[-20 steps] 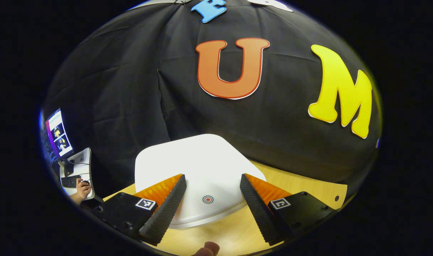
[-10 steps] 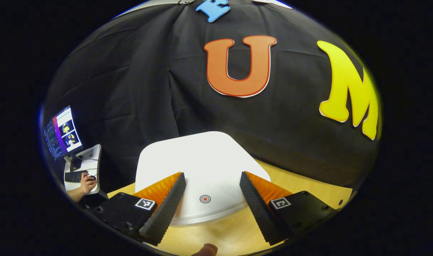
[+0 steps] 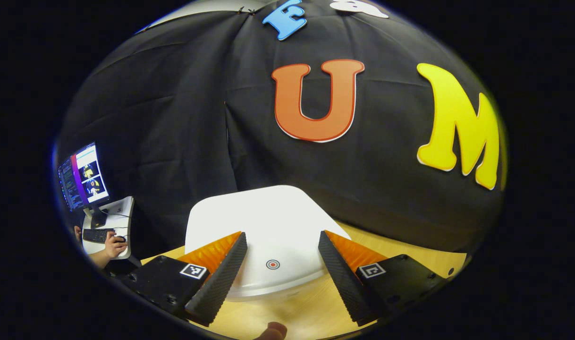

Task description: Press the lid of the desktop garbage bin to open it, pick up the crumpled paper on the desktop and throw it into the bin, then pick up the pop can on the desktop and drop it into the bin, and finally close the garbage bin lid.

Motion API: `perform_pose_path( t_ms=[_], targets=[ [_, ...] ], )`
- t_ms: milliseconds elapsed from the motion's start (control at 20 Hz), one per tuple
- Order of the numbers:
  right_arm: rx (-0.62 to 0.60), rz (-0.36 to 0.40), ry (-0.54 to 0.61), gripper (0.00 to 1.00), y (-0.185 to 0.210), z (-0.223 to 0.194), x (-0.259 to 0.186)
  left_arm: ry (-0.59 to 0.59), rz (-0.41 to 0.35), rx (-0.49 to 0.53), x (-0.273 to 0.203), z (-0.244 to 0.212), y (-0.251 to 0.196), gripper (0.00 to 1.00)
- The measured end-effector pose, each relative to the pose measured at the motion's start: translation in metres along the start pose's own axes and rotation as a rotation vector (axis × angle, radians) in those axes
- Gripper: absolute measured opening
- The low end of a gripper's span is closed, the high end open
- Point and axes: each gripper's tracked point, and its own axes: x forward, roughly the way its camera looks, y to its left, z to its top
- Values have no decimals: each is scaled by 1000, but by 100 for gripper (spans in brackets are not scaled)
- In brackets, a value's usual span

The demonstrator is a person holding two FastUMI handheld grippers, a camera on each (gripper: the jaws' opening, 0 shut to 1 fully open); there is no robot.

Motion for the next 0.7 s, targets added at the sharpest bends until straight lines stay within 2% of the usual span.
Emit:
perform_pose_path(
  t_ms=[150,300,500,700],
  targets=[
    [-1,-5,-61,97,1,15,-15,-89,-43,37,-32,31,6,100],
    [32,-26,-134,97,4,32,-33,-133,-122,51,-66,46,-2,100],
    [112,-69,-254,97,14,53,-68,-163,-244,54,-113,43,3,100],
    [106,-91,-337,97,36,65,-94,-171,-332,90,-152,23,6,100]
  ],
)
